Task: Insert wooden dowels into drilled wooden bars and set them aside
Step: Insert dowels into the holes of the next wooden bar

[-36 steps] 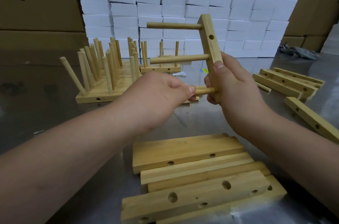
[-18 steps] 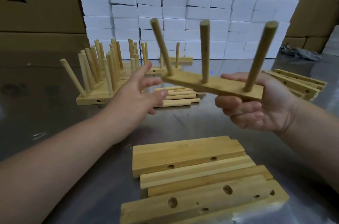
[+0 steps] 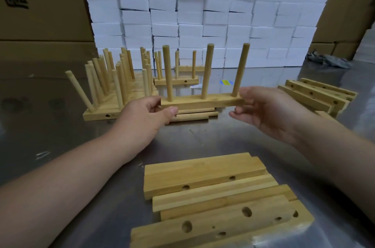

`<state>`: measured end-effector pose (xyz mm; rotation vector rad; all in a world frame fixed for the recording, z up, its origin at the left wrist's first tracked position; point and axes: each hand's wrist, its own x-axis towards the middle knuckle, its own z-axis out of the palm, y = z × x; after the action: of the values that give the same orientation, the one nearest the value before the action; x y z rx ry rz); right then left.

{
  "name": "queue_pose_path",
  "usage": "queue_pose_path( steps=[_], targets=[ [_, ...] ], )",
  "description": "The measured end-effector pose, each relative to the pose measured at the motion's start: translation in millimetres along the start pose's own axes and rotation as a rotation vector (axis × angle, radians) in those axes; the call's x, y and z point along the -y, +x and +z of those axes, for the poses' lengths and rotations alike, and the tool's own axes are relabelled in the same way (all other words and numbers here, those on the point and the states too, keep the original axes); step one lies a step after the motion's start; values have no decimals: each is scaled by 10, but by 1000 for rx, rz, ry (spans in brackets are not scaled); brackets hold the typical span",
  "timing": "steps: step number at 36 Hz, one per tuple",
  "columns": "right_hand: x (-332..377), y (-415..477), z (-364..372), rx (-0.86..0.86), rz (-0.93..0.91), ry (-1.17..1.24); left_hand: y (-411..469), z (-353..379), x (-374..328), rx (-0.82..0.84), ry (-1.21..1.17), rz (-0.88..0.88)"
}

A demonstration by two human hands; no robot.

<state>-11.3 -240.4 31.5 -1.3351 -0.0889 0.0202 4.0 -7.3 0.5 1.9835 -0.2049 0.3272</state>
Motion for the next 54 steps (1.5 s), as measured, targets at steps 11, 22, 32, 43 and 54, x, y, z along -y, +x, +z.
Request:
queue_pose_path(
  steps=[11,22,32,43,54],
  targets=[
    [-85,-11,-66,-187,-230,-737,48,25,62,-5,58,23],
    [66,154,-117,-359,-229,-667,71,32,43,30,-20,-89],
    [33,1033,-188,-365,-119,-843,66,35,40,43,73,-20],
    [-269,1847,42,-294,-80,-974,97,48,81,21,91,-44],
    [-327,2040,144,-256,-44,-1128,70,43,49,41,83,-55]
  ],
)
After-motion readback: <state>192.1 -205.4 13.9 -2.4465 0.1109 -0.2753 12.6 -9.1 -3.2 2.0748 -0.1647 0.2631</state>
